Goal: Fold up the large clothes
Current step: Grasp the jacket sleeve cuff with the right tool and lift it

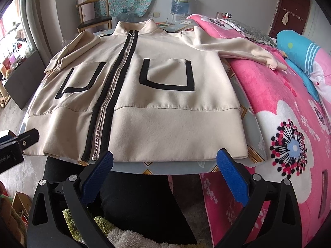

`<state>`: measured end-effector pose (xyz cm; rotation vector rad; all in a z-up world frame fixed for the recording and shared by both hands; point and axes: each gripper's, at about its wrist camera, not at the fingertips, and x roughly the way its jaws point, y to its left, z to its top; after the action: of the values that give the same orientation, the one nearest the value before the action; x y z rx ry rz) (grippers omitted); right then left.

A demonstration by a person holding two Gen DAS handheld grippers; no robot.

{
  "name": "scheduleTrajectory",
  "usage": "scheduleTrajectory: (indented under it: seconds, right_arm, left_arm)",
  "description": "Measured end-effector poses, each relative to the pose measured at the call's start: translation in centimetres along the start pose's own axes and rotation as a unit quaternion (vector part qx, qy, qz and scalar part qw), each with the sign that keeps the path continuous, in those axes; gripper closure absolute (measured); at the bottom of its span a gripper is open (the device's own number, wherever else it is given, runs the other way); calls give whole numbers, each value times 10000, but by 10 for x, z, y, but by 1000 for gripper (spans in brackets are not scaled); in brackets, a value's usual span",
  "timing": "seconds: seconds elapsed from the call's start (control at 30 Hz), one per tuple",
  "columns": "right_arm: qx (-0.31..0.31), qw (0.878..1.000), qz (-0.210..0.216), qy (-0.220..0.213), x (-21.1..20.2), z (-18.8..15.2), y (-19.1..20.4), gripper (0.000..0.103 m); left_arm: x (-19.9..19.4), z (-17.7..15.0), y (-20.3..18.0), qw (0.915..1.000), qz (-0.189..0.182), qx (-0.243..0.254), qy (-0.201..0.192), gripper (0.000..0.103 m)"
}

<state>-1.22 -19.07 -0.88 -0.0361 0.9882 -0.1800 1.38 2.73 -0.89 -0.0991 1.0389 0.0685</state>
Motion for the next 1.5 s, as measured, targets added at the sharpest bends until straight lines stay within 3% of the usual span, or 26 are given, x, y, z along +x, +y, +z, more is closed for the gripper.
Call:
scheduleTrajectory:
  seconds: [0.17, 0.3, 0.4, 0.5, 0.6, 0.73, 0.87, 1.0, 1.1, 1.3, 1.4, 1.47, 1.5]
  right_arm:
    - [-97, 9999, -4, -127, 9, 20, 0, 6]
    - [-480, 9970, 142, -589, 1, 61, 10, 6]
    - [-637, 9901, 962, -804, -5, 109, 21, 6]
    - [-991, 9707, 2095, -639, 0, 169, 53, 6]
    - [-1331, 9496, 2796, -484, 11, 214, 96, 6]
    - [-1395, 9227, 3594, 64, 50, 270, 168, 6]
    - [-1411, 8929, 4144, 1053, 120, 309, 251, 6]
    - [-1231, 8715, 4299, 2012, 187, 314, 299, 6]
    - [-1236, 8691, 4166, 2364, 223, 308, 317, 7]
    - [-981, 8601, 4221, 2692, 255, 297, 327, 33]
    - [-952, 8572, 4277, 2705, 257, 298, 324, 51]
    - [-971, 8582, 4231, 2740, 262, 295, 326, 75]
    - [-983, 8601, 4184, 2748, 265, 294, 326, 79]
  left_arm:
    - [10, 21, 17, 9998, 118, -60, -117, 8]
    - [8, 45, 36, 9985, 65, -105, -540, 8]
    - [6, 68, 51, 9951, -75, -157, -972, 8]
    - [13, 94, 67, 9924, -391, -179, -1155, 8]
    - [21, 118, 83, 9899, -668, -312, -1213, 8]
    - [37, 143, 97, 9892, -673, -368, -1249, 8]
    - [60, 160, 107, 9895, -735, -424, -1173, 8]
    - [98, 173, 103, 9938, -590, -189, -924, 8]
    - [130, 179, 98, 9971, -611, -34, -447, 8]
    - [160, 186, 89, 9966, -817, 40, -123, 8]
    - [171, 189, 88, 9959, -904, -17, 2, 8]
    - [172, 190, 90, 9956, -925, -28, -128, 8]
    - [172, 190, 91, 9945, -1034, -32, -160, 8]
